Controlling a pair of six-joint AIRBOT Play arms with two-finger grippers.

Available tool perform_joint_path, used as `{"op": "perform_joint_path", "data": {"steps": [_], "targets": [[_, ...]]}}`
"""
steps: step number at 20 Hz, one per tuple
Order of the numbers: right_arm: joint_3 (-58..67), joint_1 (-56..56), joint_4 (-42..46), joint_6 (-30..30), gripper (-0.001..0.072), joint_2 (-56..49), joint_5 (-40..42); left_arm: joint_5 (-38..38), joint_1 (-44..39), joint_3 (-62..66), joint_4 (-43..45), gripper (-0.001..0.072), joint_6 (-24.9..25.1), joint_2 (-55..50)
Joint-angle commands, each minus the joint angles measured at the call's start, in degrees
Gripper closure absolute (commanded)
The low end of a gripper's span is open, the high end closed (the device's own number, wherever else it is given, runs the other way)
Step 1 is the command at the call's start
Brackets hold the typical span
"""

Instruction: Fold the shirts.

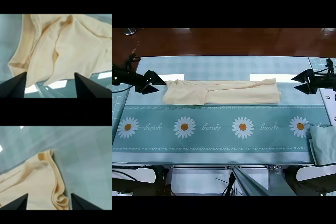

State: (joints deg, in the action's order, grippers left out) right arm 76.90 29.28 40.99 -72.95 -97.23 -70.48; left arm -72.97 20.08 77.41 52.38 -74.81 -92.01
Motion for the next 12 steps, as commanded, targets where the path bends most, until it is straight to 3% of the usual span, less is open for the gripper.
{"op": "perform_joint_path", "data": {"steps": [1,5,12], "targets": [[-3.93,-0.02,2.45,0.15,0.0092,0.17,0.42,11.65,1.16,-16.24,-10.47,0.0002,7.74,11.45],[-3.93,-4.70,-0.20,-0.28,0.0092,-3.41,0.92,10.82,-2.21,-23.23,-22.25,0.0003,14.78,17.53],[-3.65,-11.91,-2.21,-0.83,0.0092,-7.17,3.74,13.88,-10.27,-23.06,-25.86,0.0003,14.78,17.70]]}}
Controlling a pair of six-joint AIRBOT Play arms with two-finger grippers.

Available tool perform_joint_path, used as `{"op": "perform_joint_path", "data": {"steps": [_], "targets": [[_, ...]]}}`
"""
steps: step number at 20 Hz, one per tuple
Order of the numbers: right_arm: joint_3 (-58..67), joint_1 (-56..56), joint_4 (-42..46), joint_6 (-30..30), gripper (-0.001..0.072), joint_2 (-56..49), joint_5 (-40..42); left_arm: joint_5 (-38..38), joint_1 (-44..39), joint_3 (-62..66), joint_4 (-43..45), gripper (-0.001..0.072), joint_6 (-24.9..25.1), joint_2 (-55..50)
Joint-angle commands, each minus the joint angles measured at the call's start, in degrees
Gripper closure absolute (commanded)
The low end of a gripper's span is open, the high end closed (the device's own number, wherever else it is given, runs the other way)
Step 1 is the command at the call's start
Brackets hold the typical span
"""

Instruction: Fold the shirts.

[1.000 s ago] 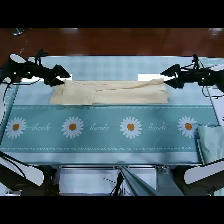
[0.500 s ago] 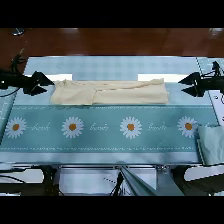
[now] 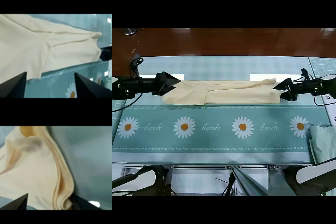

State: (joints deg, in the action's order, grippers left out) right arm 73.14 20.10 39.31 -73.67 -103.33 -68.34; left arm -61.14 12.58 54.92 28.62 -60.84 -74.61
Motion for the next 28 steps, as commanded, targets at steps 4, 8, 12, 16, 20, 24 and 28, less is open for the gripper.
{"op": "perform_joint_path", "data": {"steps": [4,8,12,16,20,24,28], "targets": [[2.19,-5.66,-0.63,0.15,0.0648,-1.05,1.42,3.93,-6.10,-0.57,-2.10,0.0008,0.81,-0.76],[3.08,-4.42,3.23,-0.07,0.0685,3.74,-2.56,2.03,-7.58,-0.33,-2.34,0.0688,1.25,-1.07],[-1.68,-3.06,10.88,0.79,0.0684,18.08,-5.11,3.32,-13.73,3.26,-0.09,0.0691,-0.90,-2.16],[-15.54,-2.93,11.85,1.53,0.0685,37.13,-2.84,4.39,-28.13,17.81,19.80,0.0691,-13.79,-9.07],[-25.18,-2.95,12.74,-0.07,0.0684,54.27,-3.87,4.39,-38.75,30.16,27.52,0.0691,-23.61,-17.86],[-26.36,-2.95,12.66,-2.67,0.0684,63.12,-5.55,3.85,-46.34,35.85,25.07,0.0690,-25.83,-25.73],[-26.36,-2.95,12.17,-3.34,0.0684,64.98,-7.98,4.26,-52.54,36.09,19.04,0.0690,-25.79,-29.68]]}}
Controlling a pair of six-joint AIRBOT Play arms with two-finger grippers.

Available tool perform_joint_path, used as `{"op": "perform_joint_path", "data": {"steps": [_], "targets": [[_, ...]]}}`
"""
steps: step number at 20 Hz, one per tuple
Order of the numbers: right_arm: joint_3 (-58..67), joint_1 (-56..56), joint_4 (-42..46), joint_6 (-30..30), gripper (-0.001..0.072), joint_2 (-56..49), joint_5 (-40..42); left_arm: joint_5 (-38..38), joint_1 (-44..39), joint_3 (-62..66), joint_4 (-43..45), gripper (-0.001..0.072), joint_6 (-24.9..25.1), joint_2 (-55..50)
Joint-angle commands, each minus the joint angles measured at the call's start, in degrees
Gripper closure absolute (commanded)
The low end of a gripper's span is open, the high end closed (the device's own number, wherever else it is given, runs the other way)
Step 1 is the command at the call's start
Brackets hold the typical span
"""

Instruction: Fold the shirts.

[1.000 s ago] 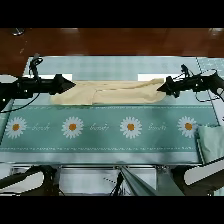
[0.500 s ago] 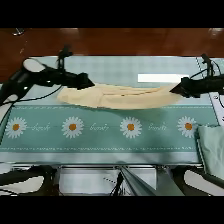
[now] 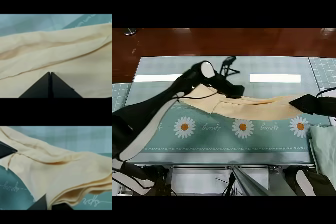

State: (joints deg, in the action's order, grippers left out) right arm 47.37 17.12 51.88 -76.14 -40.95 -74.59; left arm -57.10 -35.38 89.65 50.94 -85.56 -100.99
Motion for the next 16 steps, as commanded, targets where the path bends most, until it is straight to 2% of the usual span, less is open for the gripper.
{"op": "perform_joint_path", "data": {"steps": [1,4,6,9,13,16], "targets": [[-0.59,-0.04,-0.55,-0.87,0.0684,2.60,-1.68,0.20,-5.86,1.38,-4.57,0.0690,-1.05,-4.09],[-0.59,-1.16,-1.51,-1.03,0.0685,2.60,-1.09,0.17,-9.70,1.36,-9.90,0.0689,-0.02,-6.64],[-0.59,-2.12,-2.27,-1.29,0.0684,2.58,0.92,-0.85,-11.98,1.36,-14.45,0.0689,2.80,-8.17],[-0.52,-3.15,-3.26,-2.19,0.0684,2.54,3.32,-2.78,-10.99,1.55,-21.35,0.0688,5.53,-8.72],[1.40,-8.63,-3.54,-3.50,0.0684,2.54,4.76,-9.16,0.22,3.78,-21.64,0.0689,6.71,-6.27],[3.61,-14.34,-3.52,-6.29,0.0684,2.03,8.26,-12.90,13.05,1.73,-16.61,0.0690,7.10,2.43]]}}
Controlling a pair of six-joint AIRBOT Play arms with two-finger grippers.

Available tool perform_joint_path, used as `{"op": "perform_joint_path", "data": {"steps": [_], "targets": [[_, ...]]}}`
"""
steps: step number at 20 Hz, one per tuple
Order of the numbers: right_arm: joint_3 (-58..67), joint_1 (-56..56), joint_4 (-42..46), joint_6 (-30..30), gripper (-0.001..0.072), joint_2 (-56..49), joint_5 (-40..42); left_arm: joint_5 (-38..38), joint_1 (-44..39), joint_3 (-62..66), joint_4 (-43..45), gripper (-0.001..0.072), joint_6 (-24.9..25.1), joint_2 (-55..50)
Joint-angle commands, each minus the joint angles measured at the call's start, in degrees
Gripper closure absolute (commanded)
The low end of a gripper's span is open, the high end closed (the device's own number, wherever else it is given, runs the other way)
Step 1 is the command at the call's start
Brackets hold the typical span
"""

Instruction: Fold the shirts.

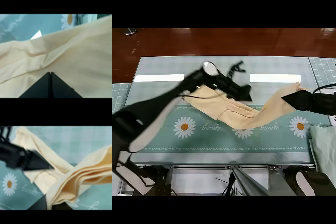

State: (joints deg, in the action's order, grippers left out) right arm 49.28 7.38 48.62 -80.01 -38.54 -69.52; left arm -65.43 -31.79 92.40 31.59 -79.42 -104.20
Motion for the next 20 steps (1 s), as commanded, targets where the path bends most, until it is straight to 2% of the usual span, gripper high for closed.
{"op": "perform_joint_path", "data": {"steps": [1,3,5,7,9,12,16,20], "targets": [[2.91,-6.84,-0.26,-2.89,0.0684,-1.66,3.58,-4.52,13.81,-3.19,5.40,0.0689,0.94,9.92],[6.80,-12.66,-0.26,-3.19,0.0684,-6.82,4.13,-4.74,23.23,-9.75,8.13,0.0689,1.03,19.91],[12.61,-19.93,-0.26,-3.17,0.0684,-15.08,7.37,-4.68,31.67,-18.51,8.41,0.0689,4.90,31.41],[19.54,-26.32,-0.26,-3.15,0.0684,-24.98,11.02,-4.66,38.29,-27.98,8.57,0.0689,6.75,43.25],[28.02,-31.56,-0.24,-2.64,0.0684,-36.50,13.11,-5.88,43.17,-36.59,8.55,0.0689,6.75,54.60],[40.76,-36.87,-0.26,-2.71,0.0683,-52.98,15.15,-4.22,45.48,-47.56,8.68,0.0689,6.78,68.81],[52.74,-39.04,-2.29,-4.31,0.0683,-67.54,16.06,-4.26,45.53,-52.96,12.90,0.0688,6.80,76.83],[58.88,-39.04,-7.37,-5.55,0.0684,-74.25,16.22,-4.26,45.53,-52.96,13.22,0.0688,6.75,76.61]]}}
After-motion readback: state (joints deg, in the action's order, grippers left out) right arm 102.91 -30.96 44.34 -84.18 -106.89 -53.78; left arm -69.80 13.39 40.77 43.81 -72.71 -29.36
